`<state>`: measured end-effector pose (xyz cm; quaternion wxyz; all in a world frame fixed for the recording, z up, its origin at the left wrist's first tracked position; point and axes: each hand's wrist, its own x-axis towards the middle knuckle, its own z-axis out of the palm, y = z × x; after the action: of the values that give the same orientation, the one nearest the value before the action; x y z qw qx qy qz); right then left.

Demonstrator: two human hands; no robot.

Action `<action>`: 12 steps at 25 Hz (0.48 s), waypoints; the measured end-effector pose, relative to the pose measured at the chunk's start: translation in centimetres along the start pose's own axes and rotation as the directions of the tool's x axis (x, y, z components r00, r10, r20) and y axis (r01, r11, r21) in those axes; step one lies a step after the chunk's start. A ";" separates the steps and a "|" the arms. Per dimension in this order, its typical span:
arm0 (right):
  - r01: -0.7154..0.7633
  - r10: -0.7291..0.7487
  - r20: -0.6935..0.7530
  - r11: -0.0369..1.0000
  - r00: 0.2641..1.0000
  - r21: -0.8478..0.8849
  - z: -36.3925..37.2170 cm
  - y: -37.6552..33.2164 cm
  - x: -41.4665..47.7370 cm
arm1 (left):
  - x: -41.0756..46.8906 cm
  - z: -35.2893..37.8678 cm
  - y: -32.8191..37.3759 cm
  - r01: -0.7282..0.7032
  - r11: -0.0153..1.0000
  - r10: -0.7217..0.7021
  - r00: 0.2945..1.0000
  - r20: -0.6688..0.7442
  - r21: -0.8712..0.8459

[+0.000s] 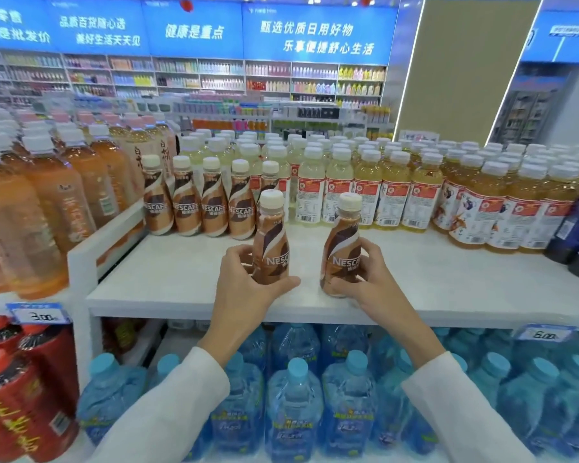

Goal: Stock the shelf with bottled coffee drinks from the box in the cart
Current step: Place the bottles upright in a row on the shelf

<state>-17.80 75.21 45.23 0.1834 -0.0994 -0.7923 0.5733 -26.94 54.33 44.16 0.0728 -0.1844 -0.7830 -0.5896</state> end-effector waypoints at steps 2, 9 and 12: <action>0.003 -0.003 -0.006 1.000 1.000 -0.029 0.2 -0.1 -0.2 | 0.4 -0.1 -0.2 0.022 1.000 -0.022 1.000 -0.002 0.015; 0.056 -0.067 -0.046 0.977 0.997 -0.204 1.6 0.4 -0.4 | 1.4 -0.3 -0.4 0.038 0.997 -0.020 0.965 0.263 -0.060; 0.054 -0.065 -0.054 0.980 0.996 -0.194 1.4 0.4 -0.6 | 1.0 0.0 -0.3 0.013 0.998 0.004 0.968 0.252 -0.064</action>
<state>-17.85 73.88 44.31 0.2138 -0.1100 -0.8407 0.4852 -27.94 54.41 44.24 -0.0347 -0.2582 -0.7666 -0.5868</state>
